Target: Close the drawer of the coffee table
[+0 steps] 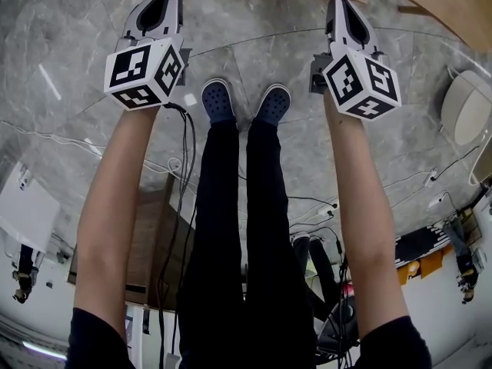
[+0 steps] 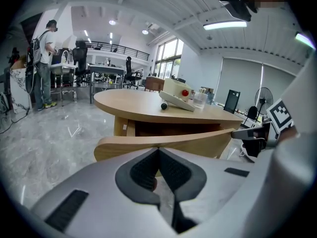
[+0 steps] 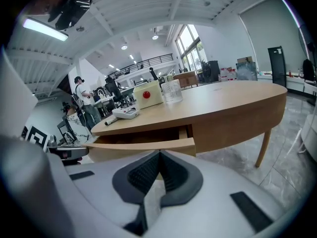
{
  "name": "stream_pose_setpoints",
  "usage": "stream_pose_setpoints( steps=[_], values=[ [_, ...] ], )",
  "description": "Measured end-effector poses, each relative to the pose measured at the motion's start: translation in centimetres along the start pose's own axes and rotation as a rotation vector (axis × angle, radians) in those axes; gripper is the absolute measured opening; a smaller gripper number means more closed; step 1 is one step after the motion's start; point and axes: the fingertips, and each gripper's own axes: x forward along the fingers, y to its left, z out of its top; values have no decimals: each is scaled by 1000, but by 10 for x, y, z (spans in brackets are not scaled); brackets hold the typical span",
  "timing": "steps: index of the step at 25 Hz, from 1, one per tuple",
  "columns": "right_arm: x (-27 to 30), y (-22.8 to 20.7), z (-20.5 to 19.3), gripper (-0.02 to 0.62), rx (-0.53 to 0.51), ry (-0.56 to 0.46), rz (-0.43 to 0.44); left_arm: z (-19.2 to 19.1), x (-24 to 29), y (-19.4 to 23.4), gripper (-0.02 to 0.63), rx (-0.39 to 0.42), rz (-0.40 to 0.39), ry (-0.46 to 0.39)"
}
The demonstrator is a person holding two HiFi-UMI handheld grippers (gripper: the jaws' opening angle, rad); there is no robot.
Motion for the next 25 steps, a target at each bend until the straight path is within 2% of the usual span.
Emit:
stream_pose_setpoints(
  steps=[25],
  values=[
    [29,-9,22,26,-35,-49,-9,18,33,6,25,2,-18,-11]
  ],
)
